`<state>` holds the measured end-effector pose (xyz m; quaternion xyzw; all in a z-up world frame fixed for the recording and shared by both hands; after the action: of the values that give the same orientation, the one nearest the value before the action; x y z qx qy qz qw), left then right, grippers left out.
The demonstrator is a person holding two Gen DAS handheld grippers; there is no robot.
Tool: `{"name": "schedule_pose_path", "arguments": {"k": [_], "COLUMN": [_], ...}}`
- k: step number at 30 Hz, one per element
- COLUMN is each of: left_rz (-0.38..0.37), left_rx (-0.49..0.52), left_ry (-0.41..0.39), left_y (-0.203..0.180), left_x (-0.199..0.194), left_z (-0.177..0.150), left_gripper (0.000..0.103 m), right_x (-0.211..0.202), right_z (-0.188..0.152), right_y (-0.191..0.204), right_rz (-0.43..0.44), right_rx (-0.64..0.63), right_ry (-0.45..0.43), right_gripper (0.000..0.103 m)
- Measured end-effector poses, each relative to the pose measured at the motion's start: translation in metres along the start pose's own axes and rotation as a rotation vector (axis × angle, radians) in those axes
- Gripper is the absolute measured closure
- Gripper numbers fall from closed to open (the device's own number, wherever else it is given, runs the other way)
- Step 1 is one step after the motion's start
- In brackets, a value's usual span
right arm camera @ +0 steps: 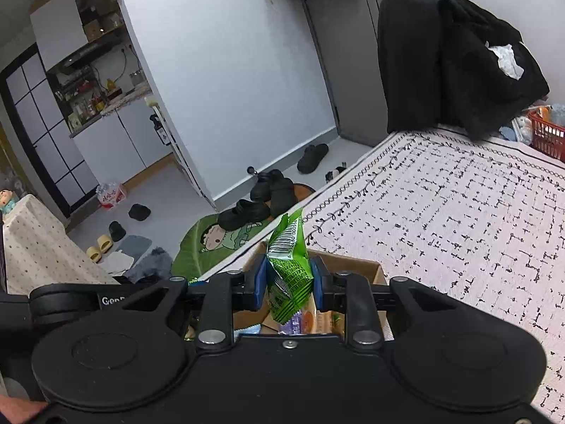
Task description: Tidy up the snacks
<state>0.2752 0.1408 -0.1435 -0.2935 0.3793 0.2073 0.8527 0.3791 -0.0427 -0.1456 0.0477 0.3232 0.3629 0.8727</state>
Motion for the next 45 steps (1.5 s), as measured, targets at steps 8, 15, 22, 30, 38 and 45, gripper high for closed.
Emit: {"name": "schedule_pose_path", "arguments": {"k": [8, 15, 22, 30, 38, 45], "left_rz": [-0.012, -0.037, 0.002, 0.025, 0.035, 0.041], "left_rx": [-0.014, -0.027, -0.035, -0.037, -0.019, 0.013], "left_ry": [0.06, 0.069, 0.056, 0.045, 0.039, 0.049], "left_y": [-0.005, -0.008, 0.001, 0.006, 0.006, 0.008], "left_x": [0.02, 0.023, 0.015, 0.0, -0.023, -0.043], "left_z": [-0.009, 0.003, 0.013, 0.018, 0.018, 0.012], "left_gripper": [0.071, 0.061, 0.057, 0.047, 0.033, 0.025], "right_x": [0.008, 0.017, 0.029, 0.02, -0.007, -0.04], "right_z": [-0.003, -0.004, -0.003, -0.007, -0.013, -0.012], "right_y": [-0.007, -0.007, -0.002, -0.007, 0.0, 0.0], "right_rz": [-0.01, 0.005, 0.037, -0.004, -0.036, -0.042], "right_rx": [0.012, 0.025, 0.021, 0.017, -0.027, 0.023], "right_ry": [0.012, 0.011, 0.015, 0.029, 0.051, 0.032], "right_gripper": [0.077, 0.077, 0.072, 0.056, 0.056, 0.048]}}
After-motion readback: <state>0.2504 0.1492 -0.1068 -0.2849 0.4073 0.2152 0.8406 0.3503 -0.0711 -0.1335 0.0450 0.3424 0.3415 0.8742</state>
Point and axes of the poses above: each gripper's, at about its wrist camera, not at the fingertips, and x roughly the way its jaws point, y to its left, z to its top, the point moved 6 cm from there along x, roughly the way its jaws point, and after that the axes turned 5 degrees about z, right-handed, at the moved point
